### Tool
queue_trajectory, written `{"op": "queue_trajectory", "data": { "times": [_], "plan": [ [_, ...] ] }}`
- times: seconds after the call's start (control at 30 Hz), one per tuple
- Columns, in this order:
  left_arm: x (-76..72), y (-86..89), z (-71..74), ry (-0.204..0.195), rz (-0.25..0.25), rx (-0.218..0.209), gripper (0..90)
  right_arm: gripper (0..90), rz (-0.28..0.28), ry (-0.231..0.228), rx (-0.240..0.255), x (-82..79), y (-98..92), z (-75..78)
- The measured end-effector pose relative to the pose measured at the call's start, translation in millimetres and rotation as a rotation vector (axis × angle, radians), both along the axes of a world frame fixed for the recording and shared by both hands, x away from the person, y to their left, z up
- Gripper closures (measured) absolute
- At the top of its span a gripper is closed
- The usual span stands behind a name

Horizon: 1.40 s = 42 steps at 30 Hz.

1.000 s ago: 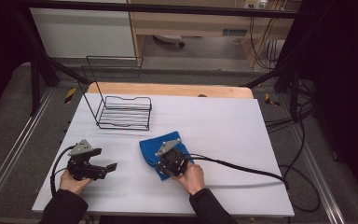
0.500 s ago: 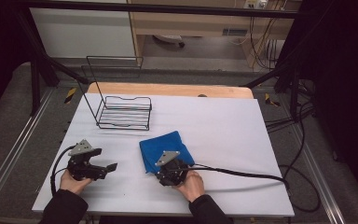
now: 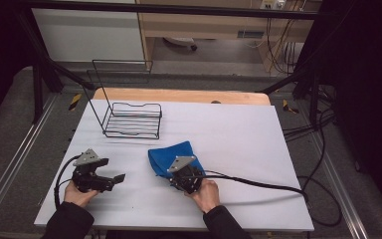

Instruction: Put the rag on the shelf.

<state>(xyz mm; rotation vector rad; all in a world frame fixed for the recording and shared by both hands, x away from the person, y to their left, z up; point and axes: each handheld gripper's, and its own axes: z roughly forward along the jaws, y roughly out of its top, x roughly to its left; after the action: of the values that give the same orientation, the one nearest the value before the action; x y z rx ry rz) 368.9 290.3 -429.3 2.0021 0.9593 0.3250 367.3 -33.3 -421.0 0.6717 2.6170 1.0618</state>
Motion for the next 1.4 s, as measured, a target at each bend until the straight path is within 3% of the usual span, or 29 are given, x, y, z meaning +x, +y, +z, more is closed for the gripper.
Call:
{"op": "queue_trajectory", "data": {
  "times": [0.03, 0.1, 0.33, 0.5, 0.6, 0.67, 0.73, 0.83, 0.93, 0.97, 1.0, 1.07, 1.13, 1.17, 1.3, 1.4],
  "plan": [
    [0.0, -0.2, 0.0, 0.0, 0.0, 0.001, 4.9, 86.0, 0.0, 0.0, 0.0, 0.0, 0.0, 0.0],
    [-0.1, -0.4, 0.2, -0.001, 0.0, 0.002, 4.9, 86.0, 0.011, 0.034, 0.076, -1.4, 1.6, 10.7],
    [0.0, 1.2, 0.7, -0.002, 0.011, -0.001, 4.9, 85.8, 0.049, 0.072, 0.115, -5.9, 26.2, 13.7],
    [-0.1, 3.5, 1.6, -0.003, 0.024, -0.012, 4.9, 85.5, 0.038, 0.106, 0.14, -5.7, 46.7, 9.1],
    [-0.2, 4.0, 1.9, -0.005, 0.025, -0.013, 5.0, 80.5, 0.047, 0.154, 0.136, -4.0, 56.6, 1.8],
    [-0.6, 4.4, 2.3, -0.007, 0.026, -0.014, 5.0, 68.0, 0.049, 0.163, 0.146, -4.4, 57.2, -1.2],
    [-0.2, 5.0, 1.9, -0.003, 0.029, -0.015, 5.0, 56.7, 0.049, 0.151, 0.144, -6.4, 55.3, 0.9],
    [-0.2, 4.9, 1.6, 0.002, 0.031, -0.015, 5.0, 40.8, 0.023, 0.087, 0.159, -10.9, 43.6, 17.4],
    [-0.4, 4.4, 1.8, 0.001, 0.031, -0.014, 5.0, 37.1, -0.006, 0.051, 0.162, -10.3, 33.6, 24.9],
    [-0.5, 4.3, 1.8, 0.001, 0.031, -0.014, 5.0, 36.9, -0.024, 0.043, 0.16, -8.3, 27.1, 26.8],
    [-0.5, 4.1, 1.7, 0.001, 0.031, -0.014, 5.0, 37.2, -0.083, 0.025, 0.13, -3.3, 12.5, 24.9],
    [-0.4, 3.7, 1.4, 0.005, 0.032, -0.014, 5.0, 38.7, -0.116, 0.031, 0.113, -0.4, 4.8, 20.8],
    [-0.1, 3.1, 1.1, 0.006, 0.031, -0.016, 5.0, 43.1, -0.169, 0.06, 0.088, 3.7, -9.8, 8.0],
    [0.1, 2.8, 1.0, 0.007, 0.03, -0.015, 5.0, 47.4, -0.199, 0.094, 0.069, 5.3, -20.4, -6.2],
    [0.5, 1.6, 0.5, 0.01, 0.029, -0.011, 5.0, 52.2, -0.219, 0.133, 0.063, 8.1, -27.9, -22.4],
    [0.4, 2.4, 0.6, 0.008, 0.029, -0.012, 5.1, 57.2, -0.227, 0.158, 0.086, 11.3, -27.6, -27.3]
  ]
}}
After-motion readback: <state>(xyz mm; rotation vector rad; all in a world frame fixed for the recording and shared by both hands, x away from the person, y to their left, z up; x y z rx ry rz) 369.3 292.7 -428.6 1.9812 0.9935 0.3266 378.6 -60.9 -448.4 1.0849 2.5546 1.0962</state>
